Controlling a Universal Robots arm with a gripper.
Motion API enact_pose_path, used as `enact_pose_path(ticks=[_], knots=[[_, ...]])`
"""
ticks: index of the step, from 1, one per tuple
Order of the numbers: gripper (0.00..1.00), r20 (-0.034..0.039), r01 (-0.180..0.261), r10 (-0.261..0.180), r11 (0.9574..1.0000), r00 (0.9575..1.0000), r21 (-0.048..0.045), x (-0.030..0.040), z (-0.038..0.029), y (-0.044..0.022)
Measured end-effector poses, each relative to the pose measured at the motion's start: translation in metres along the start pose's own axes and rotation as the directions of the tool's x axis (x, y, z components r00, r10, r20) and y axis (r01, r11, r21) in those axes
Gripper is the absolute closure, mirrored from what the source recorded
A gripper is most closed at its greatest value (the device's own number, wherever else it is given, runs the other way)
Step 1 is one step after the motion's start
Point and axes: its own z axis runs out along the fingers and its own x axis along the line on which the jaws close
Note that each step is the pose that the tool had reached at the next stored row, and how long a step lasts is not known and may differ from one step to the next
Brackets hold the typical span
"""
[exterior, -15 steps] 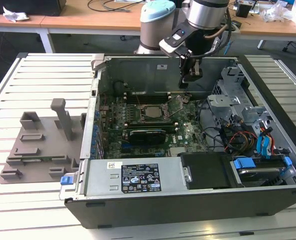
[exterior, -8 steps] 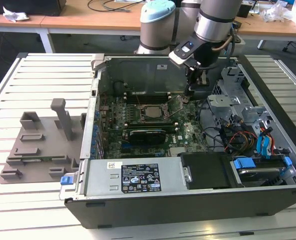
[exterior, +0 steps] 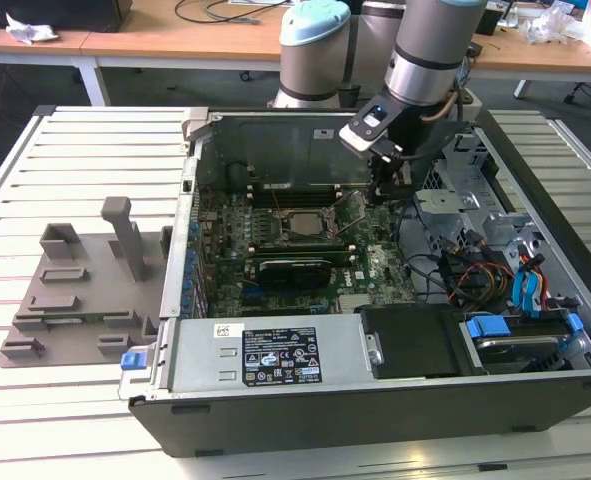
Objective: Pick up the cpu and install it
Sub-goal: 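Close the cpu cover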
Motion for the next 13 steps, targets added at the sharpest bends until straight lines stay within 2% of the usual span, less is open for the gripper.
enact_pose_path(ticks=[2,7,13], knots=[[0.89,0.0001,0.0,0.0,1.0,1.0,0.0,0.0002,0.0048,-0.0017],[0.89,0.0001,0.0,0.0,1.0,1.0,0.0,0.0004,0.0051,-0.0037],[0.89,0.0002,0.0,0.0,1.0,1.0,0.0001,0.0014,0.0056,-0.0133]])
